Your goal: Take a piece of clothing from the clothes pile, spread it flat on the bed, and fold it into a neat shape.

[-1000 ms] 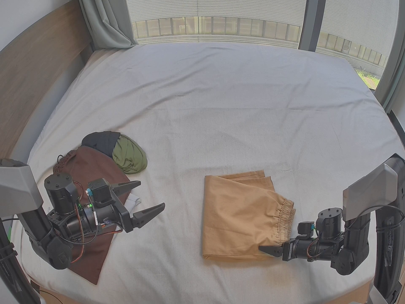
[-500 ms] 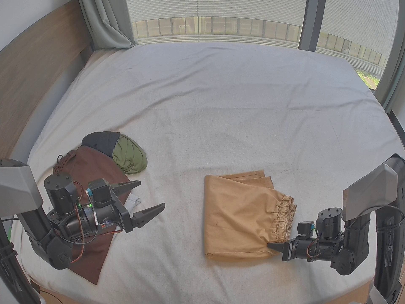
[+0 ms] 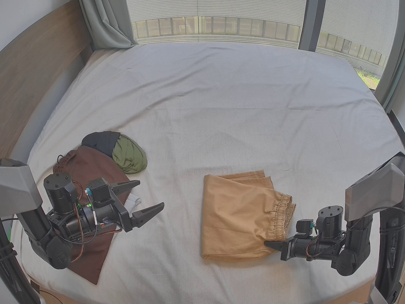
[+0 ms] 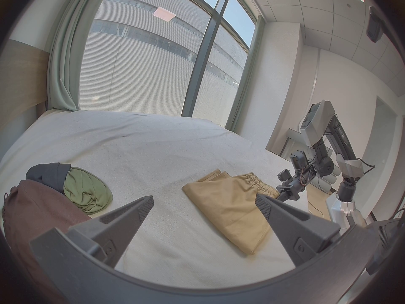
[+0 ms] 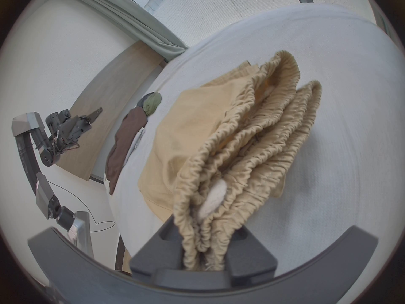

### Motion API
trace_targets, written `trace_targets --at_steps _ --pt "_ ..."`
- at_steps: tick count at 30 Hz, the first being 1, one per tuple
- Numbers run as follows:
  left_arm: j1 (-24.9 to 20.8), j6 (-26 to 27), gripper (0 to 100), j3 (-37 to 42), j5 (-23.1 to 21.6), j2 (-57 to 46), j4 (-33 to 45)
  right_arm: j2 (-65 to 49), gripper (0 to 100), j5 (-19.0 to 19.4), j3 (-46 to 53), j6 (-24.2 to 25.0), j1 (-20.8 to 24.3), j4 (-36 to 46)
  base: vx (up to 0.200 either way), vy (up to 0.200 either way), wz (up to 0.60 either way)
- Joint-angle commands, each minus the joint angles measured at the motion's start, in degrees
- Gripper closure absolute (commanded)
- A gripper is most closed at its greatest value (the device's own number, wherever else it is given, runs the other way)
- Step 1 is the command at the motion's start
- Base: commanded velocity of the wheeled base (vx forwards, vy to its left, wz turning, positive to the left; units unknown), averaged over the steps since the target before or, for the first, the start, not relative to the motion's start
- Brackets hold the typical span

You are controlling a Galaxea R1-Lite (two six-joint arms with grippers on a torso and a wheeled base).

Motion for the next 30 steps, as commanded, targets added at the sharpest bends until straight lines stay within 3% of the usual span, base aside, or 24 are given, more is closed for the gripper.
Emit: trace_targets --at_steps 1,30 --pt "0.02 0.0 0 0.0 -0.03 -0.04 -0.01 -5.43 100 -0.03 0.95 0.01 1.62 -0.04 0.0 0.0 0.0" --pt "-0.07 0.08 0 0.0 -0.03 -0.04 -0.01 -19.58 100 -0.12 -0.89 1.59 5.67 0.14 0.0 0.0 0.0"
